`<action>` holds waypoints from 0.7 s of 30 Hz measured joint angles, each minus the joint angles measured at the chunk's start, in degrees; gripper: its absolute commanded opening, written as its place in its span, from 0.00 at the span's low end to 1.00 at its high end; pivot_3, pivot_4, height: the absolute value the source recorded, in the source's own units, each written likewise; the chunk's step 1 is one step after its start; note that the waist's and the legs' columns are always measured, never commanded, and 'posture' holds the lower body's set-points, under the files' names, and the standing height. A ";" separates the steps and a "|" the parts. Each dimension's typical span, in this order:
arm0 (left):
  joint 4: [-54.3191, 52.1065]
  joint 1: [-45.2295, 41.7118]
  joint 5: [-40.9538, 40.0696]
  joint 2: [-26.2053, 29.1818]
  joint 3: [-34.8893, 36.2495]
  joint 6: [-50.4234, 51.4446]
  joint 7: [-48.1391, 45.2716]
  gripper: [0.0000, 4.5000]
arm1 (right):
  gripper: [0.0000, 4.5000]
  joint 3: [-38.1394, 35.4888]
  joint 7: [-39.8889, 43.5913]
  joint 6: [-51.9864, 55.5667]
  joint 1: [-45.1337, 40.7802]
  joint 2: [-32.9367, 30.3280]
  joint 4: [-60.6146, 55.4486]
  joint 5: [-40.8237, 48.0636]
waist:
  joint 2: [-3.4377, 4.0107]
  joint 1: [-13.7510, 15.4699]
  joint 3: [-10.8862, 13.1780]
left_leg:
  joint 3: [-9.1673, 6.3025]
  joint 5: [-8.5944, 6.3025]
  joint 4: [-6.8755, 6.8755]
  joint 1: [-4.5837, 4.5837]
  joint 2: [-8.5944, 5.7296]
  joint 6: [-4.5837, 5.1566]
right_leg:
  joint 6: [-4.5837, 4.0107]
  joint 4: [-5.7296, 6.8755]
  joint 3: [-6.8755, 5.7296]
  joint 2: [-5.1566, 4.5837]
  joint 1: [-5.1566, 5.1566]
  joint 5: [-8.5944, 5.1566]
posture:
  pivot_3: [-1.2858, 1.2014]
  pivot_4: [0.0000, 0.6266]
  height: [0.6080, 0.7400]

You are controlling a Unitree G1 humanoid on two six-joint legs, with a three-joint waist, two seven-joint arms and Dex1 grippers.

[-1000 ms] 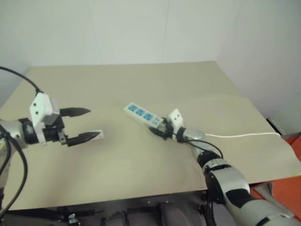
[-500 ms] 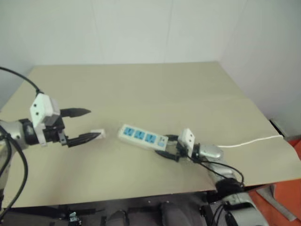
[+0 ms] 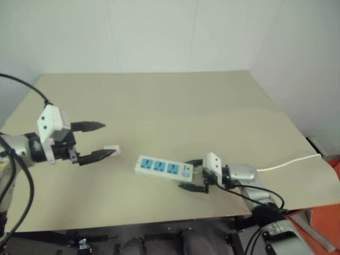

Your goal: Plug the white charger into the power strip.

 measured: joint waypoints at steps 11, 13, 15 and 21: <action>0.87 -0.62 0.10 0.00 -0.28 -0.05 -0.65 1.00 | 0.99 -0.79 -0.66 -1.26 -1.33 3.12 4.00 0.90 | -0.08 -0.12 -0.05 | 0.01 0.00 0.00 0.13 0.10 0.00 | -0.02 0.03 -0.02 0.07 0.09 0.00 | 0.52 0.24 1.00; 1.06 -0.74 0.14 0.01 -0.28 -0.07 -0.88 1.00 | 0.95 -0.87 -0.62 -1.69 -1.44 3.29 4.59 1.03 | -0.08 -0.12 -0.05 | 0.02 0.00 0.00 0.14 0.12 0.00 | -0.02 0.03 -0.02 0.08 0.09 0.00 | 0.52 0.24 1.00; 1.49 -1.43 0.16 0.06 -0.38 -0.16 -1.25 1.00 | 0.85 -1.05 -0.55 -2.70 -1.93 3.74 5.97 1.08 | -0.13 -0.16 -0.08 | 0.03 0.00 0.00 0.17 0.14 0.00 | -0.02 0.03 -0.02 0.10 0.11 0.01 | 0.52 0.24 1.00; 2.68 -2.54 0.32 0.25 -0.80 -1.20 -2.43 1.00 | 0.76 -0.99 0.75 -5.73 -3.37 4.25 9.32 0.94 | -0.20 -0.28 -0.13 | 0.08 0.00 0.00 0.28 0.19 0.00 | -0.03 0.02 -0.01 0.11 0.19 0.02 | 0.52 0.24 1.00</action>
